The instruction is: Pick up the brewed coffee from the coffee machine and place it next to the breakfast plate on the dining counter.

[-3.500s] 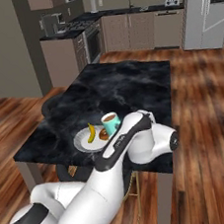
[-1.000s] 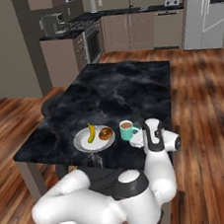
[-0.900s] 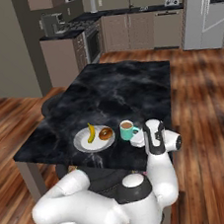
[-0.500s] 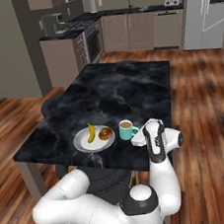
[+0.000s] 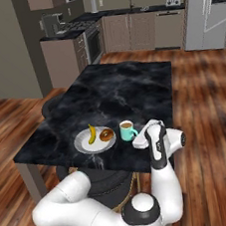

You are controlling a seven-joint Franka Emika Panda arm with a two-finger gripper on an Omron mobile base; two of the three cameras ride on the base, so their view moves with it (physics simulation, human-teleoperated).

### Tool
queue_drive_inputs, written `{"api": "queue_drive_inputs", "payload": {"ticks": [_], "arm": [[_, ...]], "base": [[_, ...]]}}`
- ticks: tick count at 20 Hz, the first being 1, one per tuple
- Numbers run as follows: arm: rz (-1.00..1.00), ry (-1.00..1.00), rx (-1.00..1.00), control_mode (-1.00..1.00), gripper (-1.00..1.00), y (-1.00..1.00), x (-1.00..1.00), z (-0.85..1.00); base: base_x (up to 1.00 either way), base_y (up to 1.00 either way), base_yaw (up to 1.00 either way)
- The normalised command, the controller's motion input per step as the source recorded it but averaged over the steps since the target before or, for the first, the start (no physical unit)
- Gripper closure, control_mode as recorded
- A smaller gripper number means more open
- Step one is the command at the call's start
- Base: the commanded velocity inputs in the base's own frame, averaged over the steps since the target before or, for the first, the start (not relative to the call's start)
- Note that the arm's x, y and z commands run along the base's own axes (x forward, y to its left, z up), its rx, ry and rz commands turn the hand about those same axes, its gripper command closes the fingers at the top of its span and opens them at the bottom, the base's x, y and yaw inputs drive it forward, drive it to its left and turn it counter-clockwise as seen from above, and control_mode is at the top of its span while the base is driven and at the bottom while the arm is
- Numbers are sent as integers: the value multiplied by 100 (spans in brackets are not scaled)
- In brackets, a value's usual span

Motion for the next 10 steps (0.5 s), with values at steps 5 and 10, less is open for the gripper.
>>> {"api": "queue_drive_inputs", "payload": {"ticks": [5,10], "arm": [[1,0,0,-100,-100,0,-11,7],[1,0,-1,-100,-100,8,-9,21]], "base": [[0,0,0],[0,0,0]]}}
